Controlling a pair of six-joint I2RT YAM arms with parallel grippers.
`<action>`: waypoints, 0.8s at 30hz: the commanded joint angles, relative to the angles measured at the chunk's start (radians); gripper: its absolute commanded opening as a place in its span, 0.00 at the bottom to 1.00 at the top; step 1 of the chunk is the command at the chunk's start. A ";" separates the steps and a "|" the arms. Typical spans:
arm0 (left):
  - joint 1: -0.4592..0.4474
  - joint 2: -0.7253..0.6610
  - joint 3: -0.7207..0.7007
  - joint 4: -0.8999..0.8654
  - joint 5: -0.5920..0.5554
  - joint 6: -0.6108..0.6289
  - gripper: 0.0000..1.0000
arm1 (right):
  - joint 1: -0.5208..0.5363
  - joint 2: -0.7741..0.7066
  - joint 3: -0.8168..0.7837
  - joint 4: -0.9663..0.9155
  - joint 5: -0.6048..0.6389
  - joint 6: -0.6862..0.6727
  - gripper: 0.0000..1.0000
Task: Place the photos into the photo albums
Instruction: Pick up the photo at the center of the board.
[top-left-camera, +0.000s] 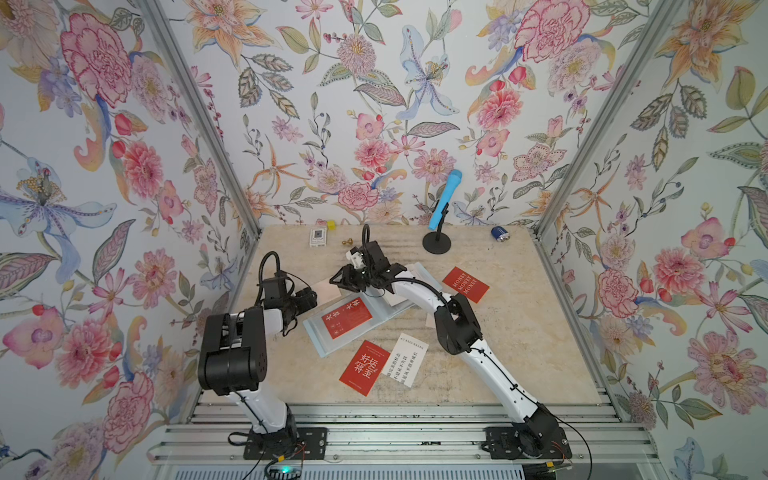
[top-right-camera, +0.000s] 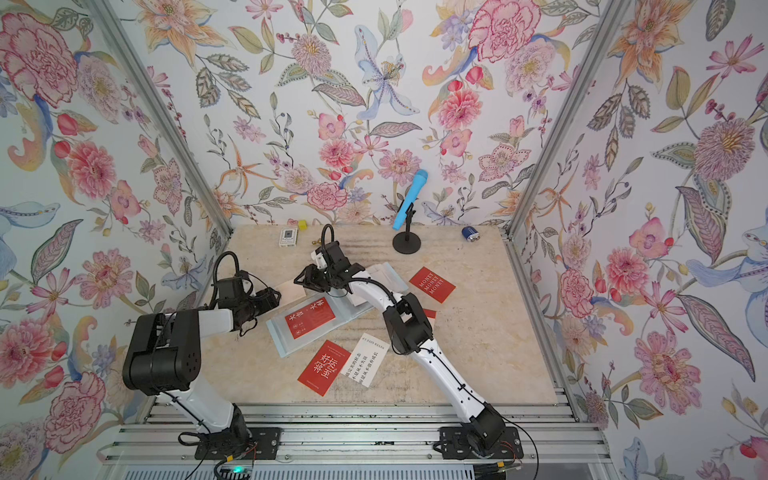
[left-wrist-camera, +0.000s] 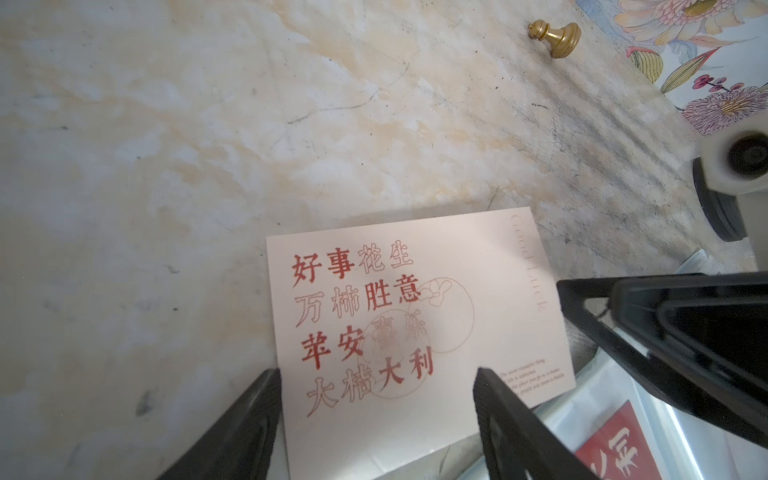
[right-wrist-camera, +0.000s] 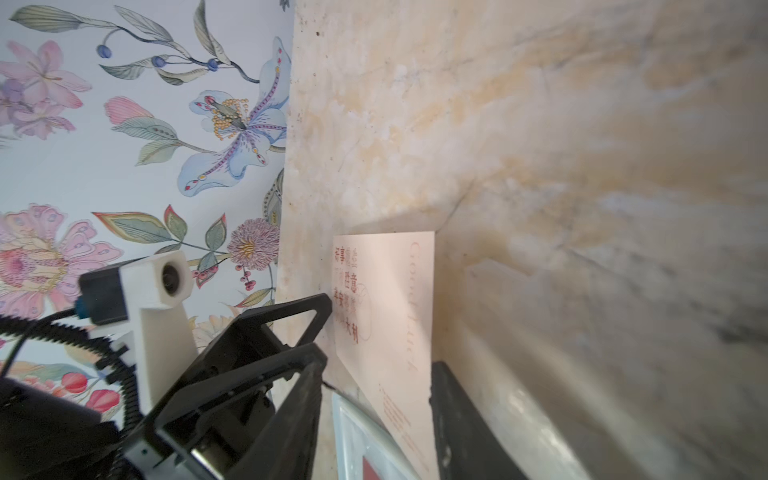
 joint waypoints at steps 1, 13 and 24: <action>-0.002 0.021 -0.027 -0.035 0.038 -0.009 0.76 | 0.022 -0.082 -0.016 0.101 -0.097 0.055 0.45; -0.002 0.016 -0.025 -0.038 0.043 -0.010 0.76 | 0.022 -0.092 -0.065 0.172 -0.128 0.082 0.45; -0.002 -0.009 -0.031 -0.045 0.044 -0.010 0.76 | 0.013 -0.074 -0.131 0.171 -0.087 0.055 0.40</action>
